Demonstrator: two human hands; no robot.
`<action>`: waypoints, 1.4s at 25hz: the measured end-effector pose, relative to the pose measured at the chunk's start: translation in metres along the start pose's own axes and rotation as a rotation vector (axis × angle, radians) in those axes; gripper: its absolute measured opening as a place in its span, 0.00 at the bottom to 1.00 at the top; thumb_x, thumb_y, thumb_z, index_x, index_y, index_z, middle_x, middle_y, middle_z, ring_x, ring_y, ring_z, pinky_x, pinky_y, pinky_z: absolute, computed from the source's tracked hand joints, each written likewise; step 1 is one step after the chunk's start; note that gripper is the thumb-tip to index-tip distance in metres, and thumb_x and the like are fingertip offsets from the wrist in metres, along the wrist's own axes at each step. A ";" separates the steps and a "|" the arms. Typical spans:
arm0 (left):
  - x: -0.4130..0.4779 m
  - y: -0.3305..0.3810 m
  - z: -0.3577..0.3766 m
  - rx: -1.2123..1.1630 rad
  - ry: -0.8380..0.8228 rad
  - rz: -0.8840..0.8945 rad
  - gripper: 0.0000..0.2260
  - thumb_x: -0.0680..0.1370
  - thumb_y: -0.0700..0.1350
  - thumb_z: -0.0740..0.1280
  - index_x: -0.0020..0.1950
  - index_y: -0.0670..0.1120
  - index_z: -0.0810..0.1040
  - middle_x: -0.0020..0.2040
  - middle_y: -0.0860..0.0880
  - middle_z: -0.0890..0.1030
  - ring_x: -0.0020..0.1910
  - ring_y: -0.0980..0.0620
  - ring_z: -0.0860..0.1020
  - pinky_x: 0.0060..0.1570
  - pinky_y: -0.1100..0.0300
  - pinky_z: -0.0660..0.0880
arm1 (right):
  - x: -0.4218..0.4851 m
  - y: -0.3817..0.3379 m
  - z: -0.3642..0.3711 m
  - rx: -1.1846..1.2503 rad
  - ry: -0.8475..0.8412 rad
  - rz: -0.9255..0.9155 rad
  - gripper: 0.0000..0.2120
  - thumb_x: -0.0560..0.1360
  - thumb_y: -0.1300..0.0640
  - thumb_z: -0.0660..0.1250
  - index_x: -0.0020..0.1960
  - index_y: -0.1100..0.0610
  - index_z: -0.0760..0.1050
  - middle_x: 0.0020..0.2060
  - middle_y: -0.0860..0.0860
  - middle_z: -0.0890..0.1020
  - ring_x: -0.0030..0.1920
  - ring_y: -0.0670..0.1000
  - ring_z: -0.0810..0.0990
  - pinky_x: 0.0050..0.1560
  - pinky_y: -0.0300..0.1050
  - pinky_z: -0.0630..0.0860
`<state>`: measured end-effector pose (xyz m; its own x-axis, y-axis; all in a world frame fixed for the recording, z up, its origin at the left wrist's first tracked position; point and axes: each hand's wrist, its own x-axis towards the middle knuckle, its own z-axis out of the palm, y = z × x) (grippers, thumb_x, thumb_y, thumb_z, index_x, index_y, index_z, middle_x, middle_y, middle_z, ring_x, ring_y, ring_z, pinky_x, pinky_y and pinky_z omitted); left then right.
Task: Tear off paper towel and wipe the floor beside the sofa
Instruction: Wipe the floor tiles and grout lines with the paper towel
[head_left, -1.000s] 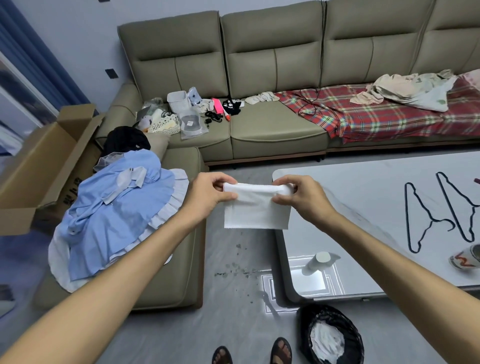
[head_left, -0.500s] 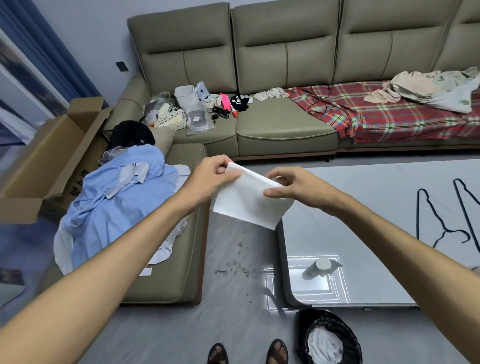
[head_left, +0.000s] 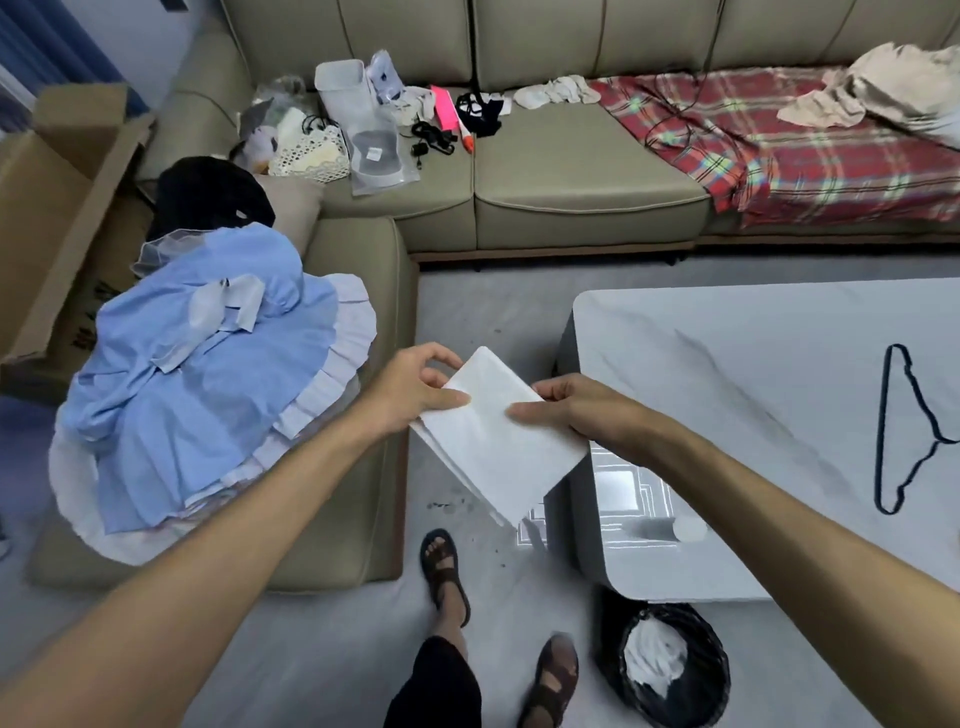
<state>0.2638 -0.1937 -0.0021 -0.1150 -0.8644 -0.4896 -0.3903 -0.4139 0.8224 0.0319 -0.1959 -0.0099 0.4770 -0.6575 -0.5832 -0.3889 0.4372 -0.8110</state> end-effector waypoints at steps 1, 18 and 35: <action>0.020 -0.010 -0.010 -0.006 -0.027 -0.012 0.14 0.71 0.34 0.72 0.55 0.39 0.76 0.38 0.43 0.80 0.38 0.48 0.77 0.39 0.59 0.70 | 0.023 0.000 0.005 0.038 0.009 0.027 0.10 0.75 0.53 0.71 0.44 0.60 0.81 0.38 0.53 0.83 0.36 0.49 0.80 0.35 0.37 0.73; 0.319 -0.122 -0.072 0.138 0.054 -0.246 0.06 0.74 0.44 0.71 0.50 0.46 0.79 0.49 0.46 0.84 0.50 0.48 0.82 0.56 0.52 0.76 | 0.310 0.107 -0.119 0.136 0.727 0.243 0.08 0.75 0.58 0.65 0.53 0.57 0.76 0.47 0.52 0.83 0.46 0.53 0.82 0.46 0.50 0.79; 0.733 -0.349 0.007 0.500 -0.061 -0.397 0.20 0.75 0.48 0.68 0.67 0.48 0.71 0.62 0.44 0.76 0.59 0.44 0.76 0.52 0.59 0.72 | 0.767 0.320 -0.234 0.270 0.939 0.545 0.10 0.77 0.62 0.62 0.54 0.64 0.79 0.42 0.57 0.80 0.42 0.54 0.78 0.39 0.43 0.71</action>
<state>0.3089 -0.6807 -0.6503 0.0795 -0.6489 -0.7567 -0.7911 -0.5030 0.3482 0.0888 -0.7041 -0.7061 -0.5334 -0.4901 -0.6894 -0.1264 0.8521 -0.5079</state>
